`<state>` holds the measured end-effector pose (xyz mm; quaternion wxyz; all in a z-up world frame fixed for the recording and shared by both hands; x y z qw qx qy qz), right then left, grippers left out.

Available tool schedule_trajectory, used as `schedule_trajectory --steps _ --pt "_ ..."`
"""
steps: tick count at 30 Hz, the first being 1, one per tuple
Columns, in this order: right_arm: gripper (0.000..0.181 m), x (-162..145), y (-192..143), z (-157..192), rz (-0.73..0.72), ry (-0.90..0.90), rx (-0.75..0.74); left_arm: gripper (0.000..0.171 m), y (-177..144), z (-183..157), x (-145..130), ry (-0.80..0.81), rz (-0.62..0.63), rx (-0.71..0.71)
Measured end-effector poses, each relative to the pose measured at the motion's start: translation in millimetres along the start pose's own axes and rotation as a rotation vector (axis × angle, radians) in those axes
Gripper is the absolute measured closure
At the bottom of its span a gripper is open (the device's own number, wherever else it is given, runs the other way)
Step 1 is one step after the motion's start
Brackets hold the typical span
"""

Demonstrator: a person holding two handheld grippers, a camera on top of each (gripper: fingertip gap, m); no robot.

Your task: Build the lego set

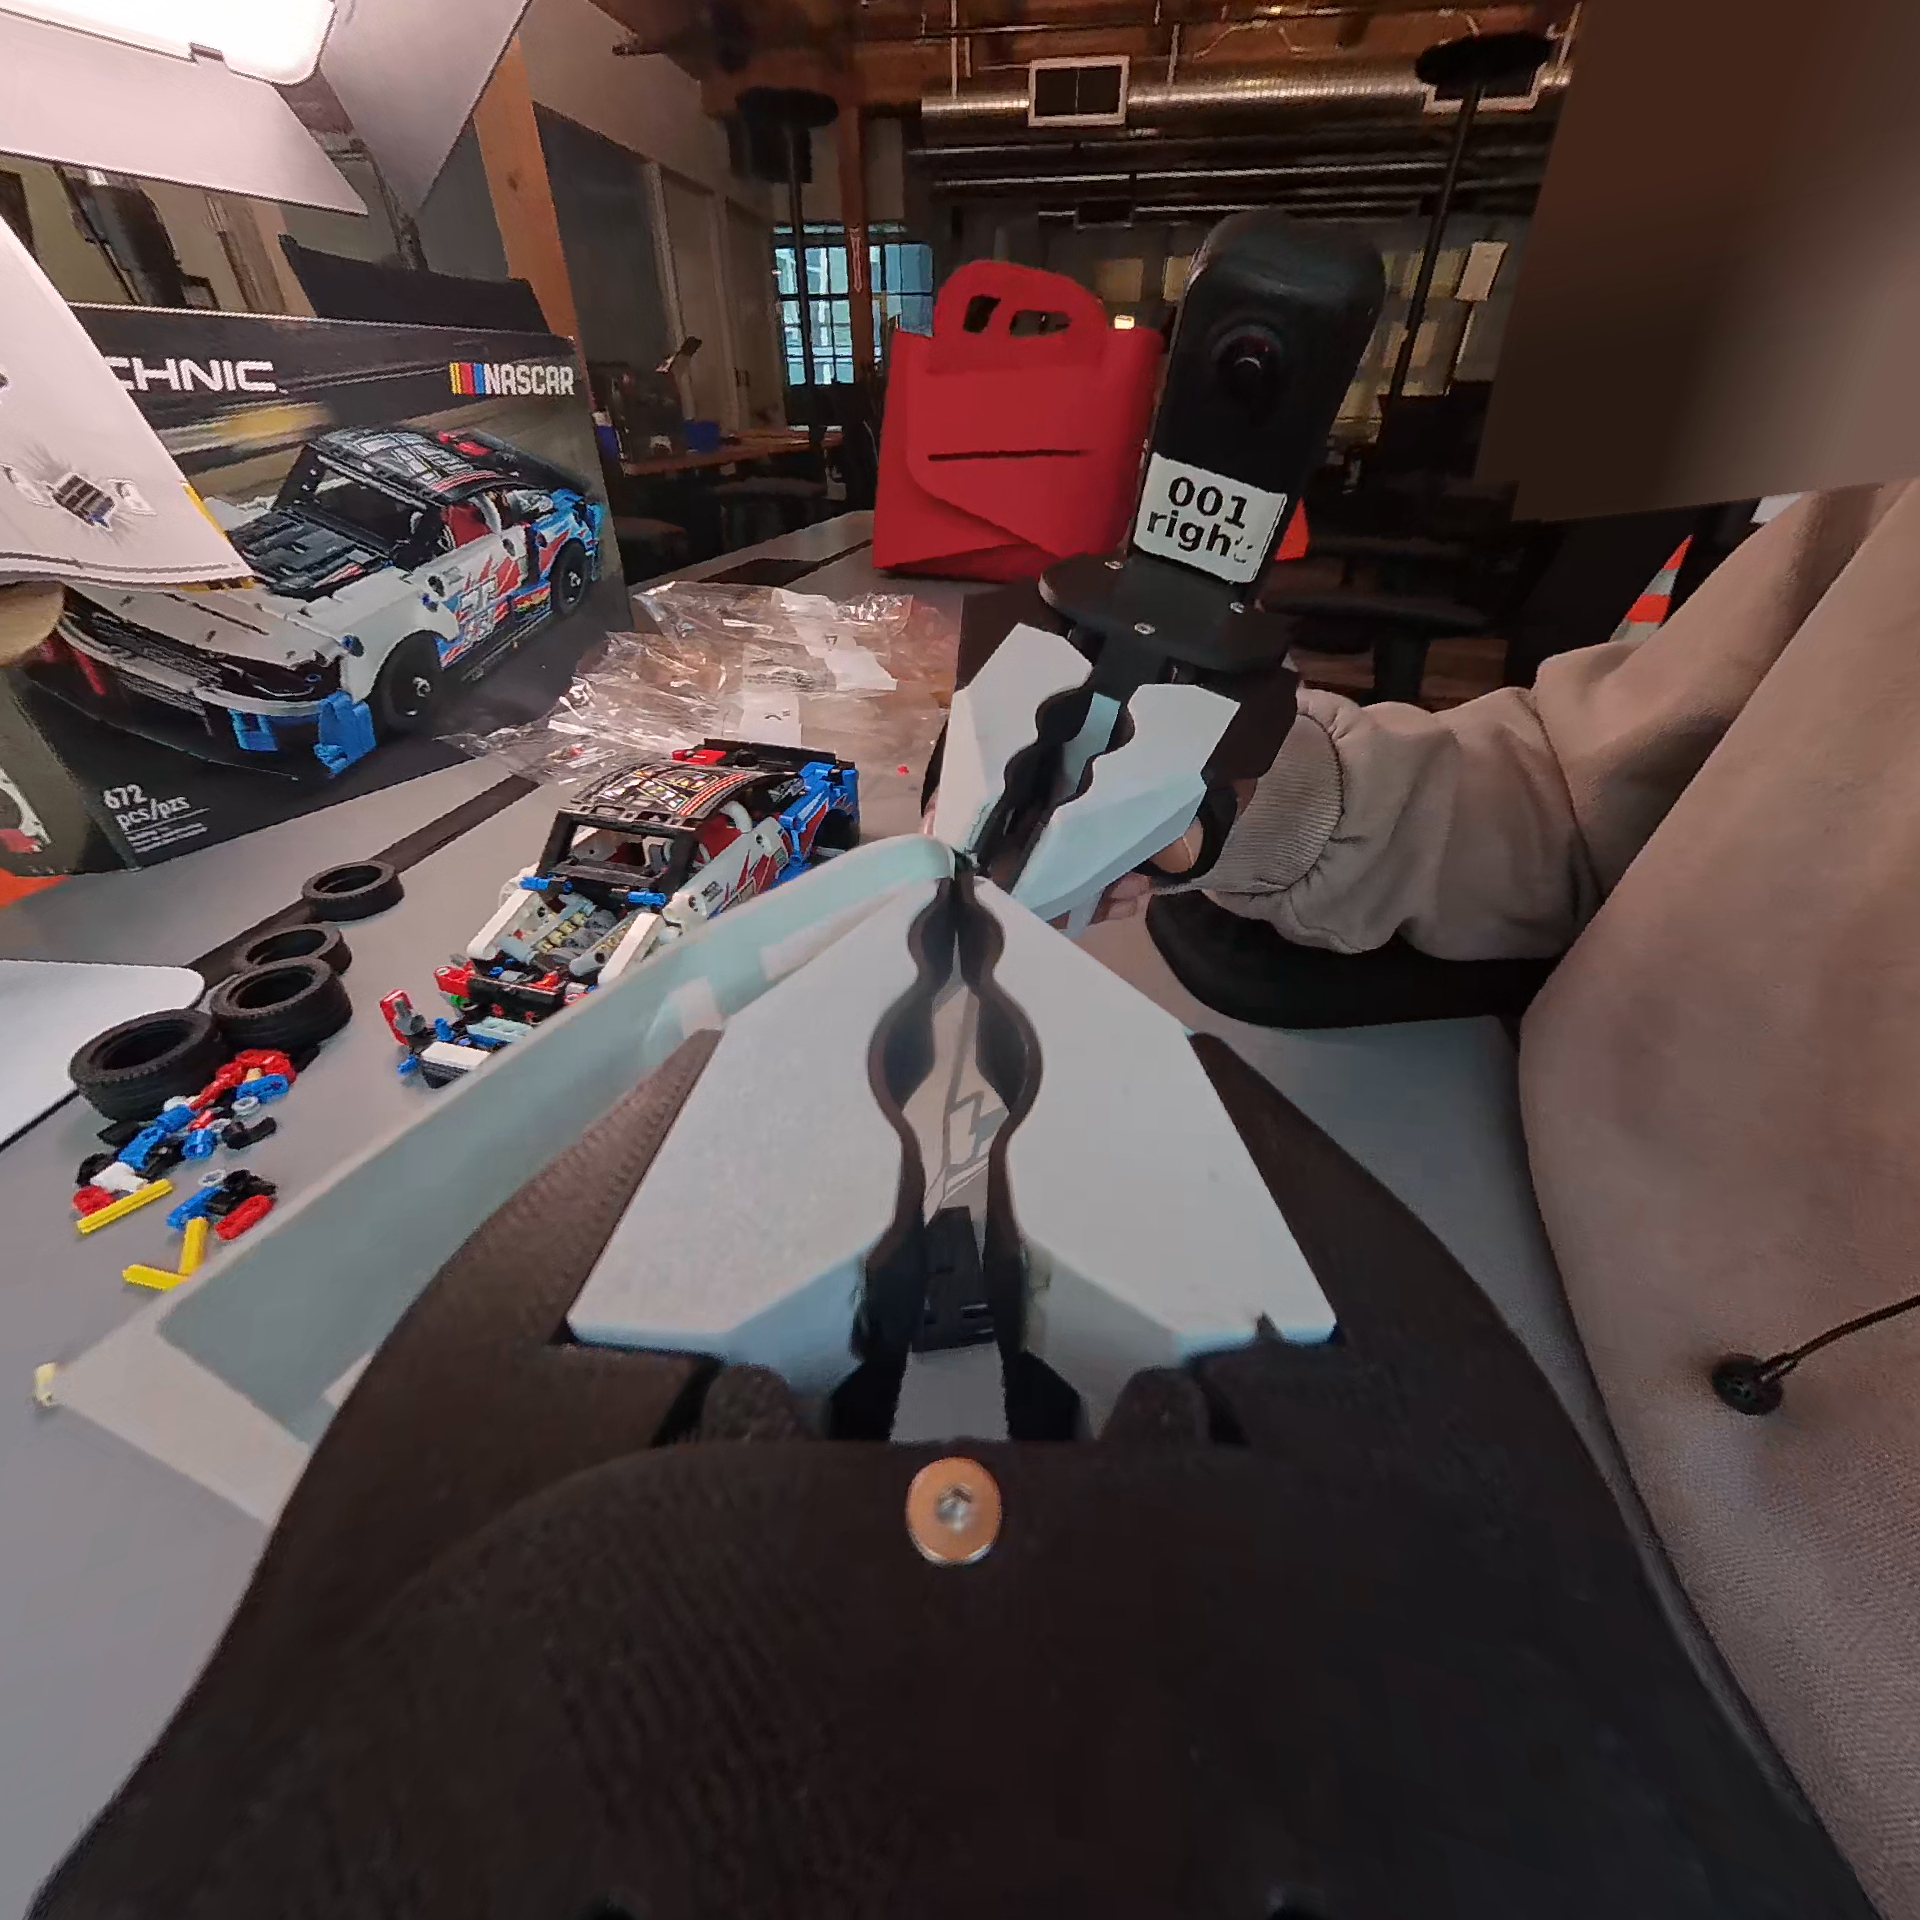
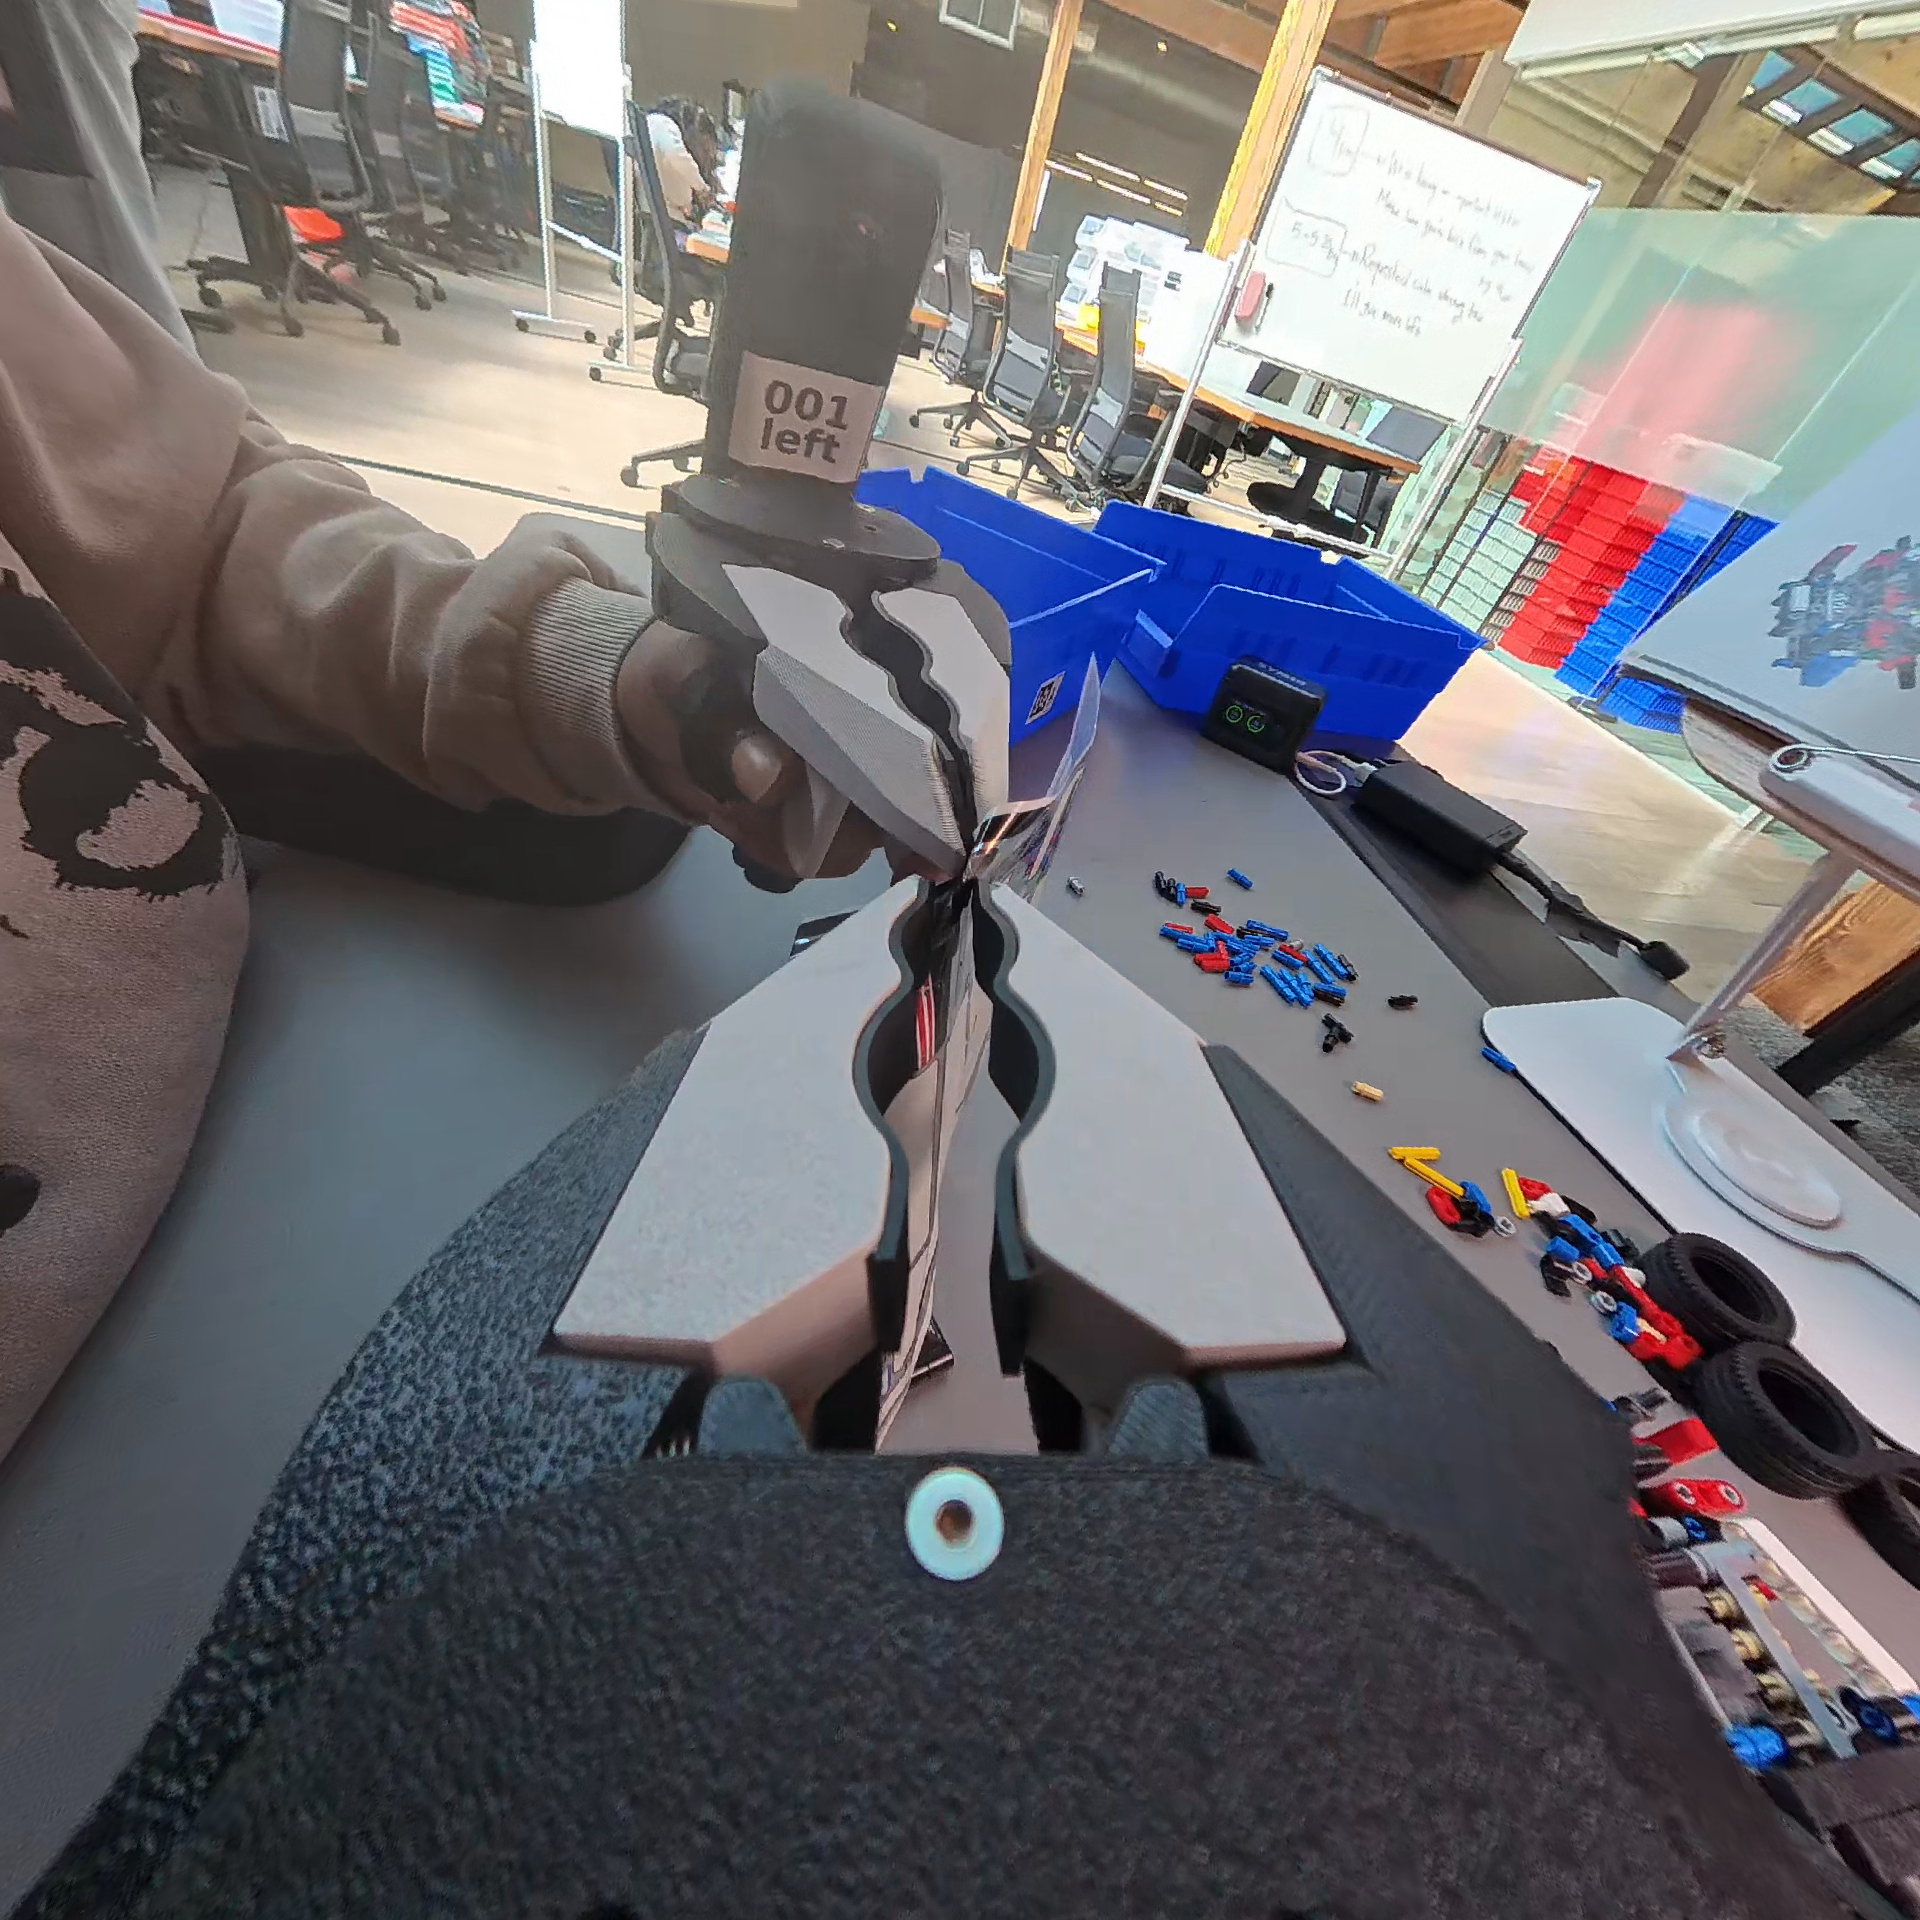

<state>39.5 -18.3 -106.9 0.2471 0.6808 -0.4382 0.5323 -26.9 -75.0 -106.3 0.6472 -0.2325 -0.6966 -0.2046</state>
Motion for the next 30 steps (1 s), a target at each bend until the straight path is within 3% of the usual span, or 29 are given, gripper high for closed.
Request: schedule_trajectory --steps 7,13,30 --pt "0.181 2.6 -2.0 -1.2 0.016 0.027 0.031 0.171 2.0 -8.8 3.8 0.266 0.057 0.100" --pt "0.180 13.9 -4.1 -4.1 -0.060 0.131 0.071 0.171 0.4 -15.4 15.4 0.374 0.034 0.134" --pt "0.180 17.0 -9.1 -6.7 -0.072 0.165 0.083 0.171 2.4 -20.2 13.0 0.508 0.092 0.165"
Point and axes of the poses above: each gripper's, where its closed fingertips meet, y out along the fingers, x out of its top, z = x × y across the jaws, the point moved 5 cm from there along -y, back along the fingers, and after that the axes turned 4 degrees about -y, right-handed, at the moved point
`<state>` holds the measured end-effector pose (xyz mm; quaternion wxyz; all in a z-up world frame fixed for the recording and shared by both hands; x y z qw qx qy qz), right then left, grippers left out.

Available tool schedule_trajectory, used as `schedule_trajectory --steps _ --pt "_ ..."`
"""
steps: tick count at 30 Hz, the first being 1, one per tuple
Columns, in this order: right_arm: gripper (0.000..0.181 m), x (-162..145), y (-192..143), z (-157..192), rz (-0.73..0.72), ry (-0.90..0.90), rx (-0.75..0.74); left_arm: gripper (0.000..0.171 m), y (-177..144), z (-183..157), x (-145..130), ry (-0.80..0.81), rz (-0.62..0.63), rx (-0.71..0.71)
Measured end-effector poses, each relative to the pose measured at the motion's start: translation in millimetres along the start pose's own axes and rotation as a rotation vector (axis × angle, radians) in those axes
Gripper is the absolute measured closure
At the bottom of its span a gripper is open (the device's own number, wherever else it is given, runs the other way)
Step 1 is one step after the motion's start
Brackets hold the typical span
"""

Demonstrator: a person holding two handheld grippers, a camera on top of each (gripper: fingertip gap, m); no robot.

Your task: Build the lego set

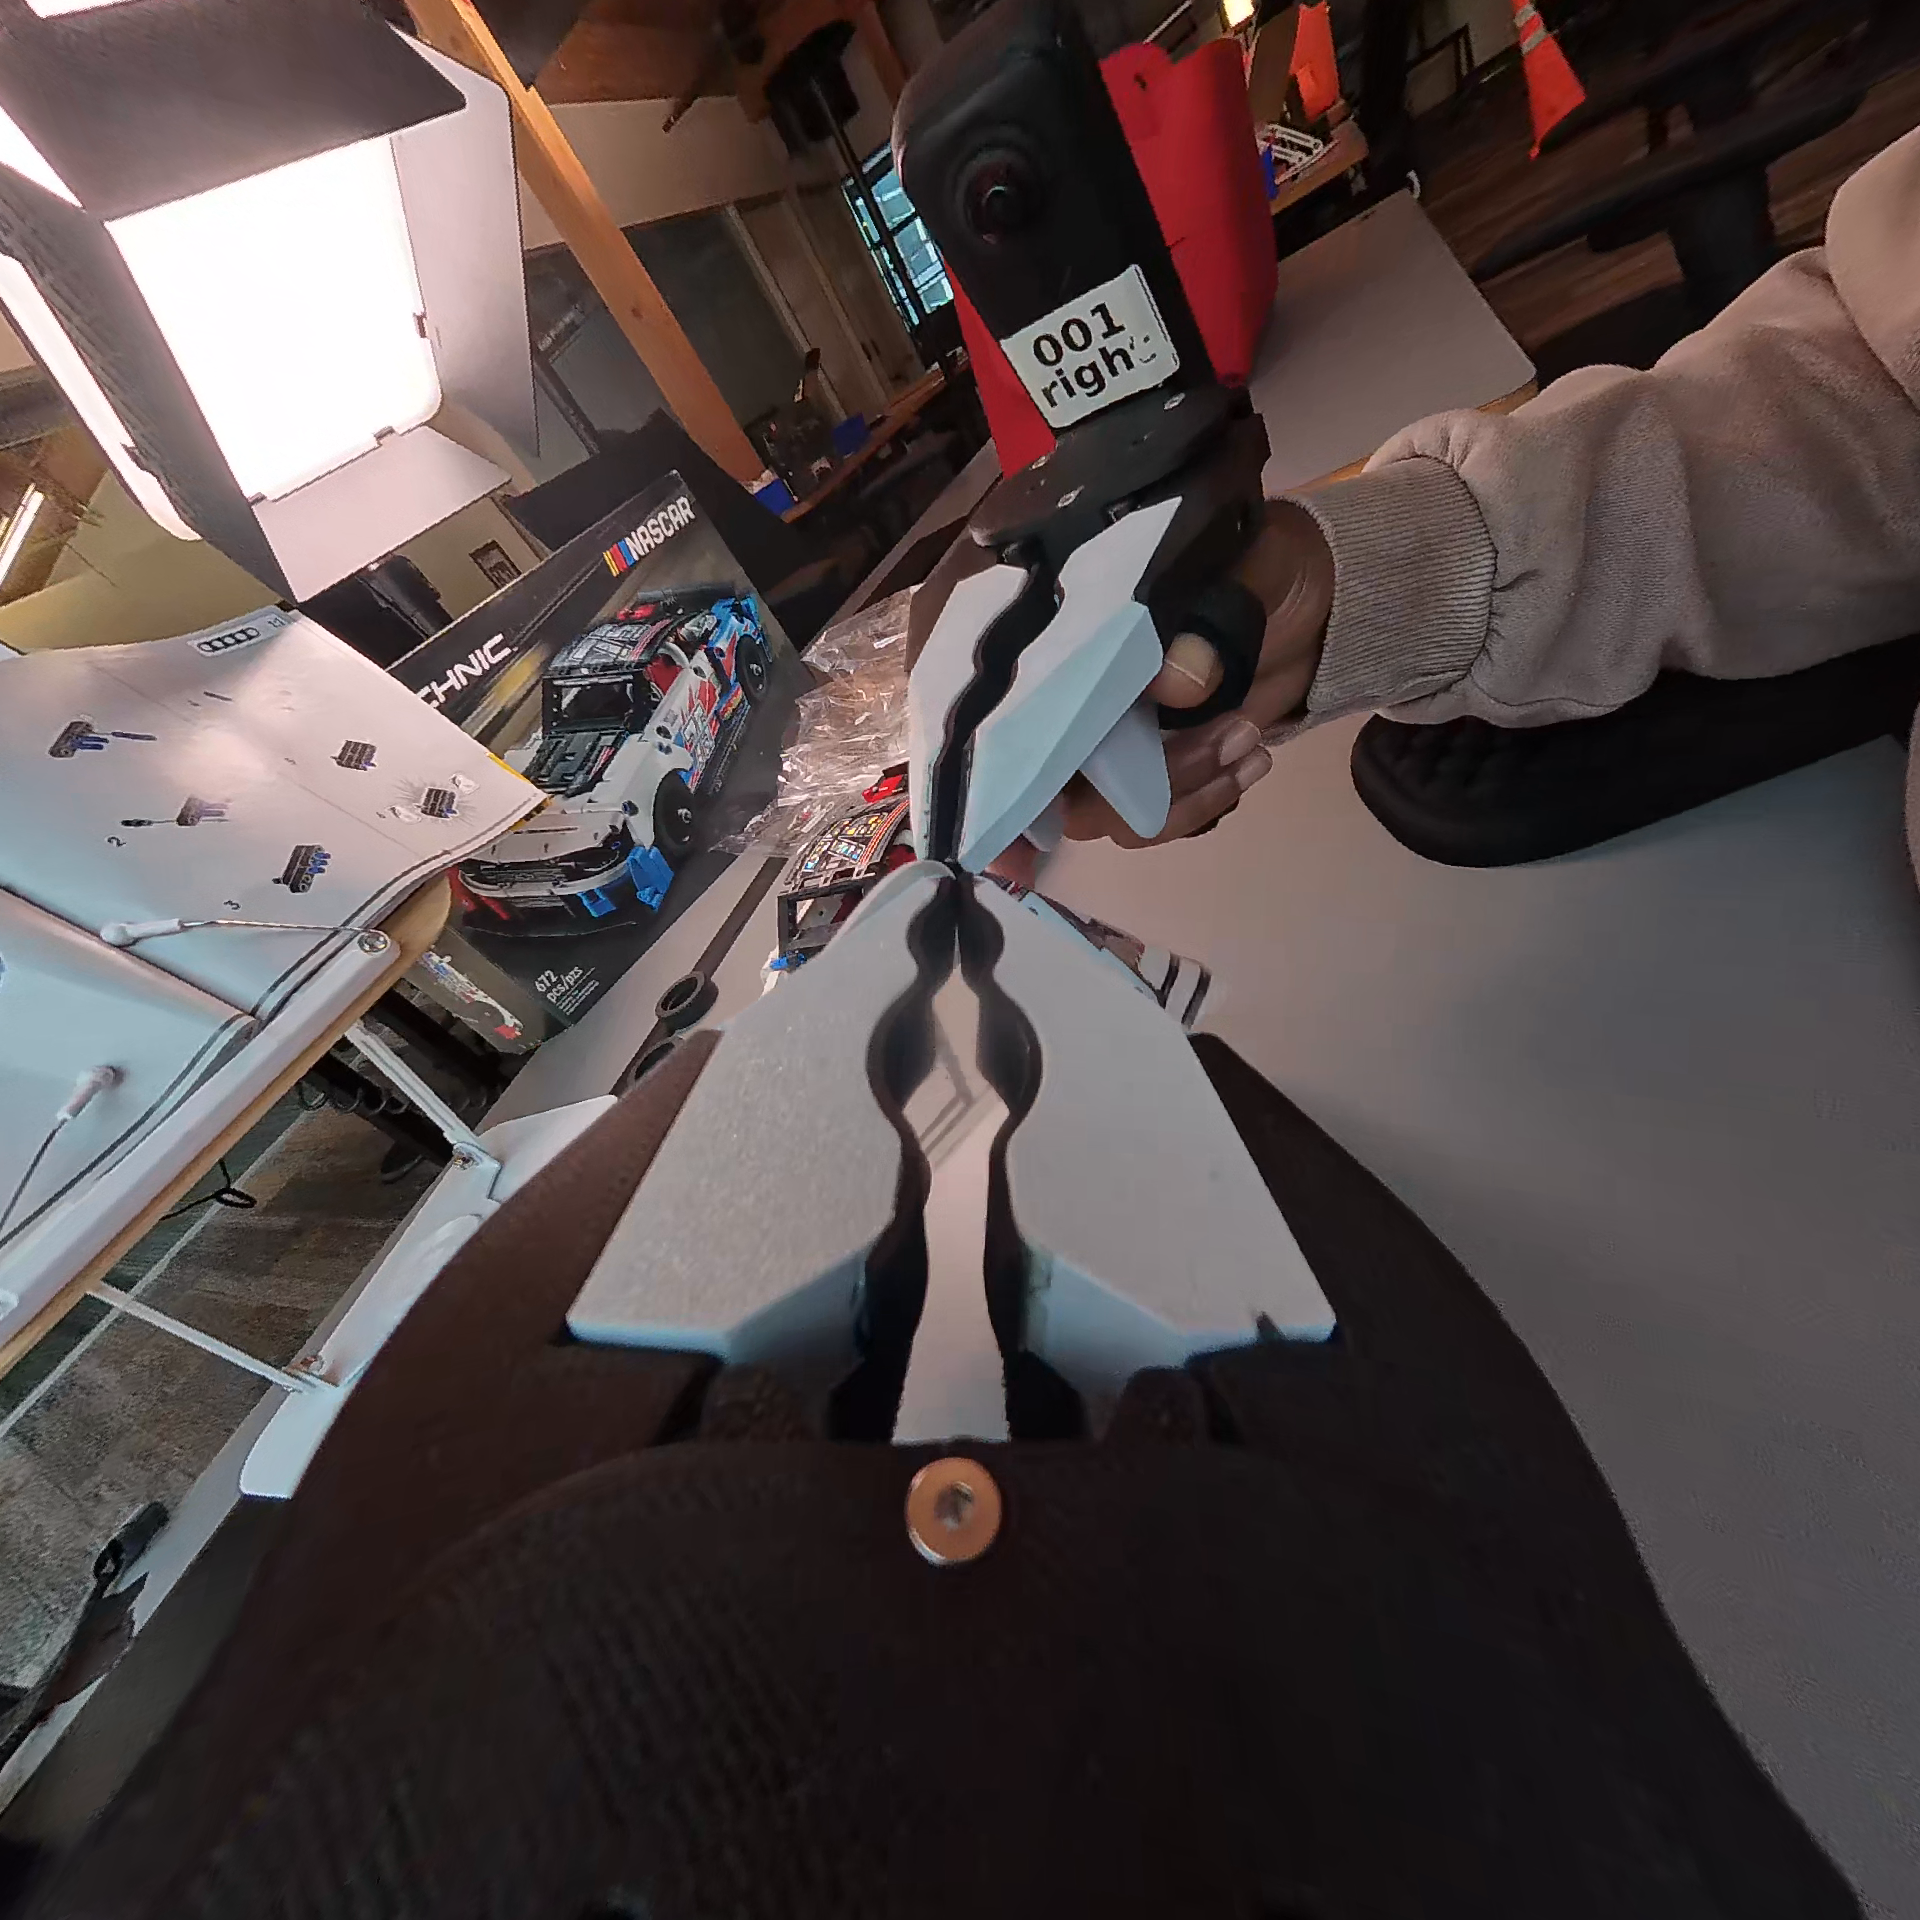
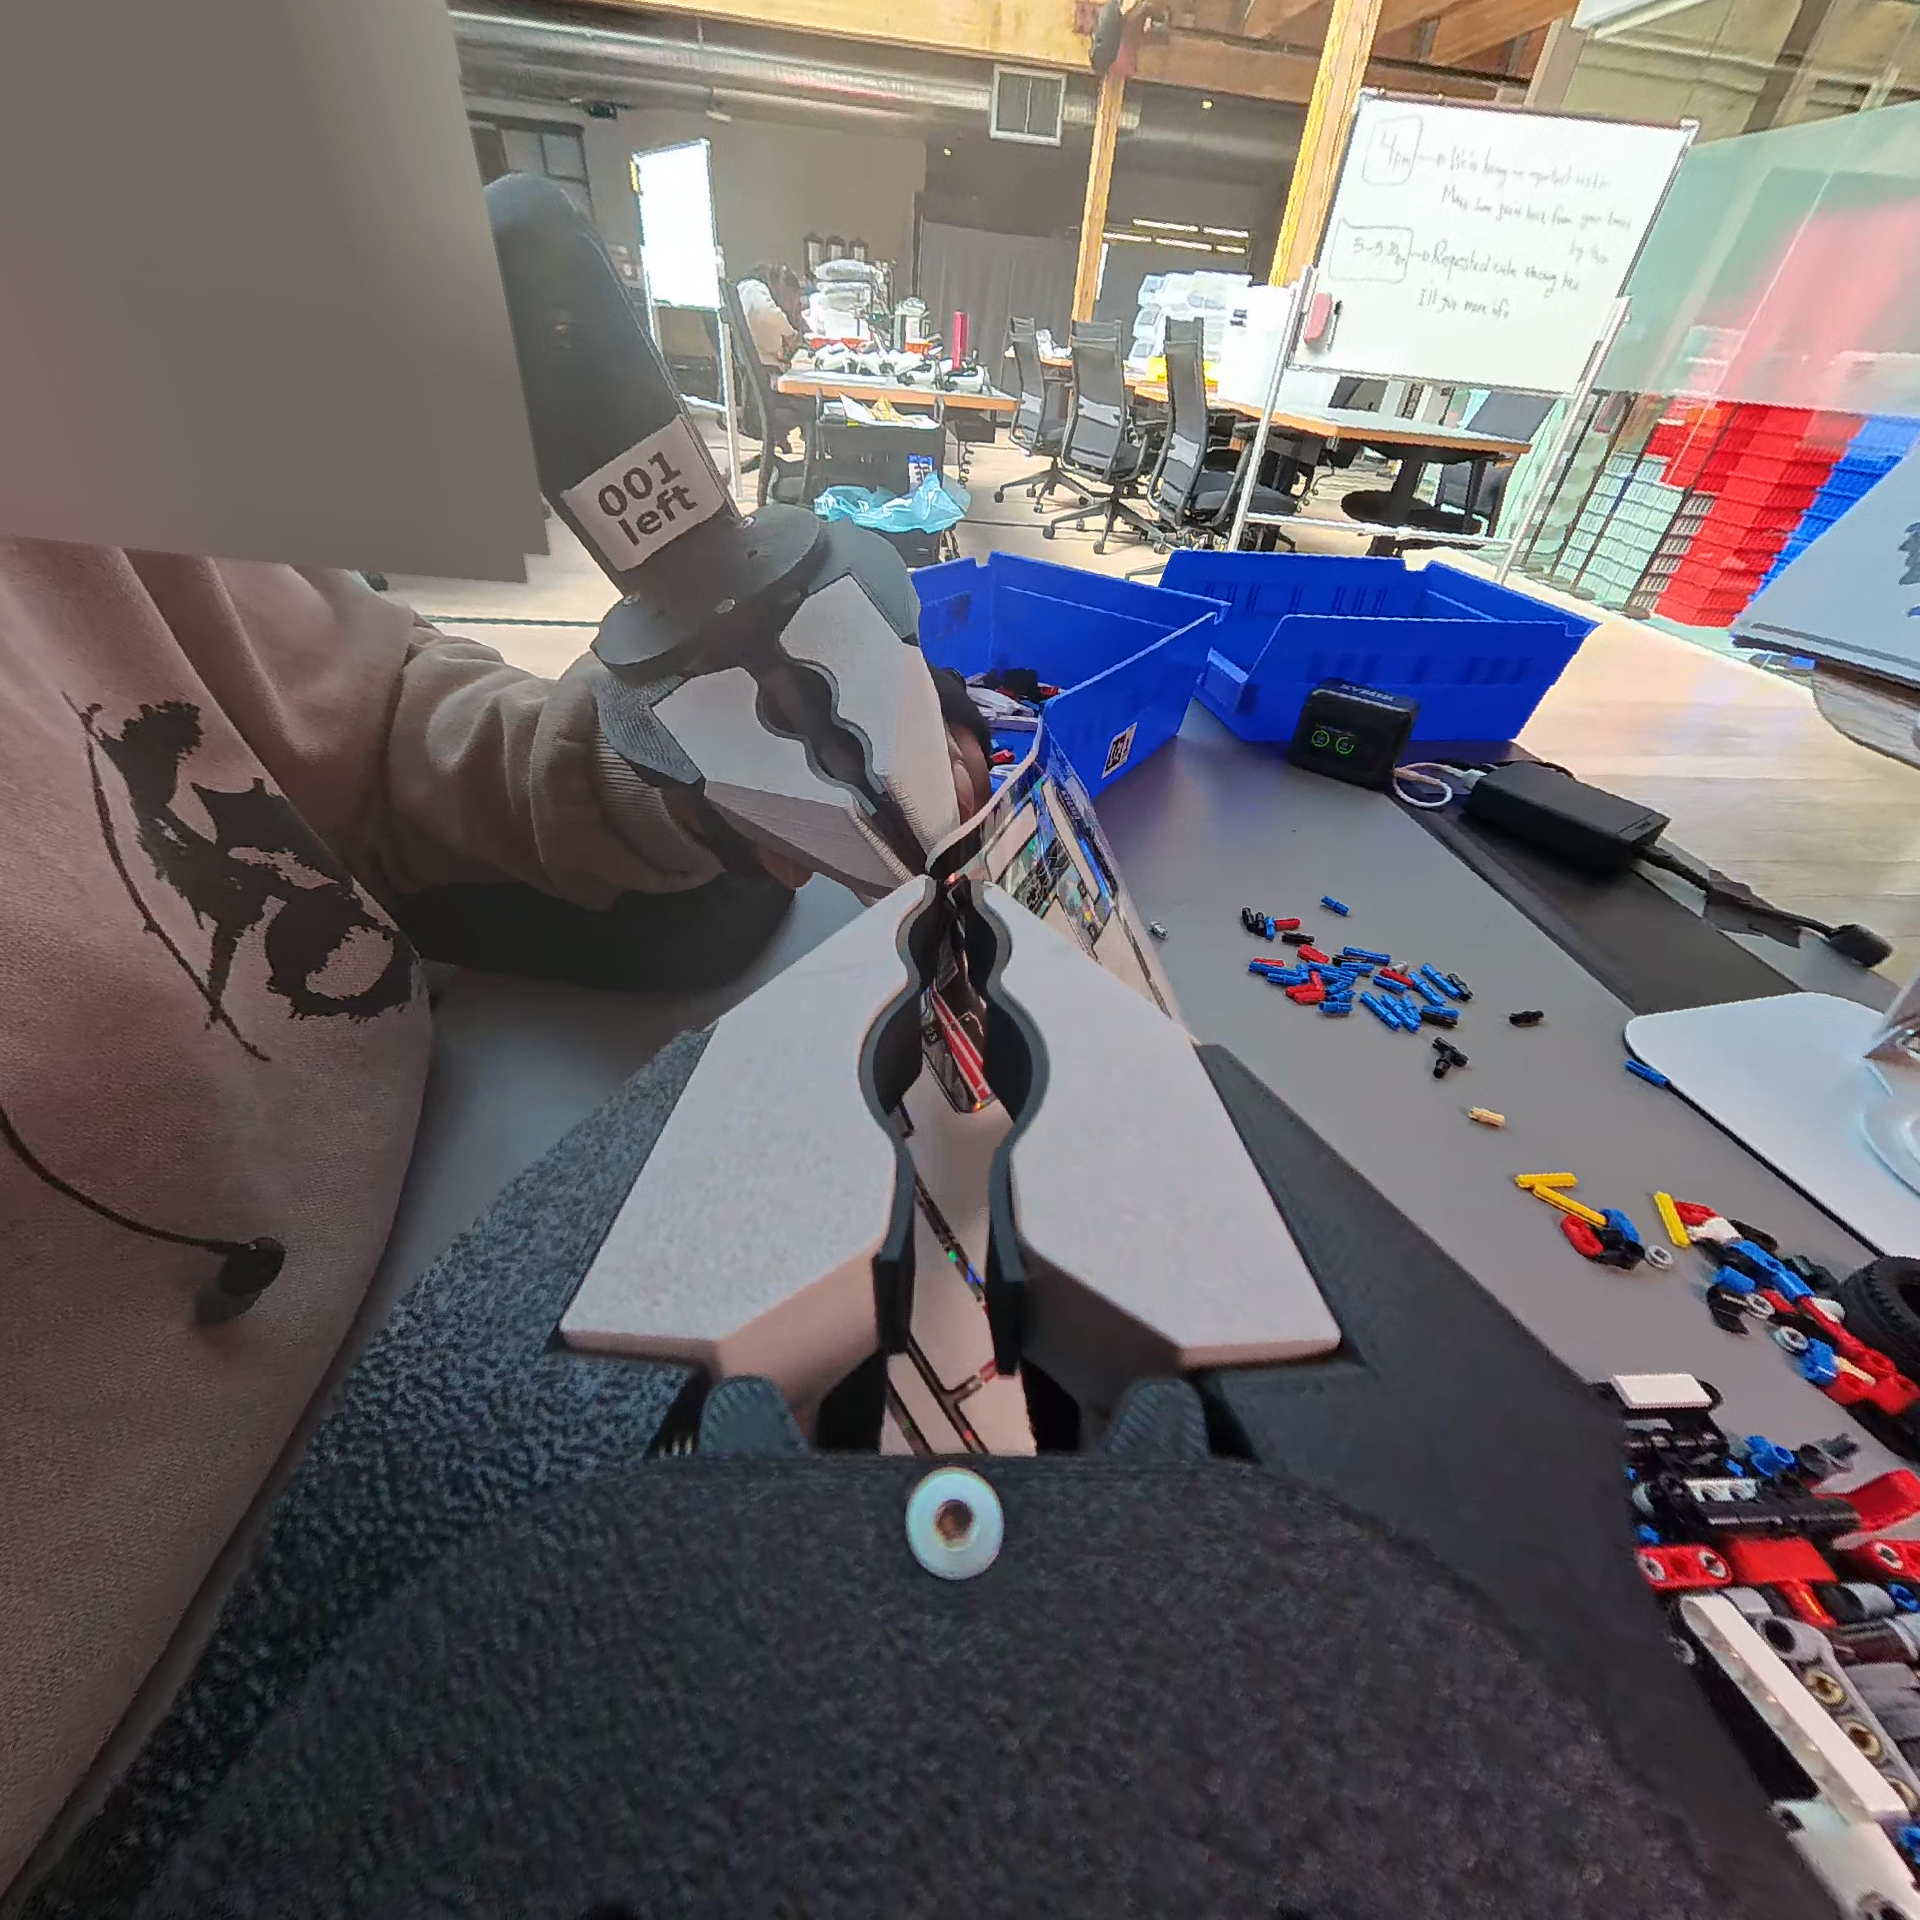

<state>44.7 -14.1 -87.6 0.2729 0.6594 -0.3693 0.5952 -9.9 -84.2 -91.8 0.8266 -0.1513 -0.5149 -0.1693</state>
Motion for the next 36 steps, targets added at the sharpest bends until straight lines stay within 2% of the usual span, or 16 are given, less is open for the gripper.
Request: schedule_trajectory --steps 4,8,19,22,25,27,30,32,36 --pt "0.181 -1.3 -0.7 0.0 -0.004 0.067 0.041 0.171 0.3 -1.4 0.2 0.027 0.004 0.003" --pt "0.181 -3.2 -1.7 -1.7 -0.040 0.237 0.122 0.171 0.7 -3.3 1.2 0.059 0.006 0.006" --pt "0.181 -8.1 -4.1 -6.2 -0.126 0.556 0.283 0.171 -0.6 -6.0 3.0 0.050 -0.005 -0.023" --pt "0.181 -8.2 -9.7 -16.2 -0.170 0.633 0.260 0.171 -1.9 -5.7 3.1 0.038 -0.012 -0.029" --pt "0.181 -9.8 -10.9 -17.1 -0.135 0.581 0.219 0.171 -2.0 -4.3 3.8 0.029 -0.016 -0.029" --pt "0.181 -3.2 -11.5 -13.1 -0.163 0.540 0.228 0.171 -1.7 -3.1 3.1 0.020 -0.014 -0.027" --pt "0.180 -2.5 -7.8 -6.4 -0.085 0.377 0.174 0.171 -1.1 -2.7 1.7 0.021 -0.006 -0.024" --pt "0.171 -0.4 -5.6 -1.6 -0.061 0.312 0.159 0.171 -0.5 -2.9 1.1 0.024 -0.004 -0.024" --pt "0.177 -1.8 -3.7 -0.6 -0.030 0.263 0.129 0.171 0.3 -3.4 0.0 0.028 0.002 -0.024"
Point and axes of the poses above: each gripper's, where its closed fingertips meet, y out along the fingers, x out of its top, z = x × y across the jaws, the point moved 5 cm from there along -y, back along the fingers, and after that the axes turned 4 degrees about -y, right-handed, at the moved point
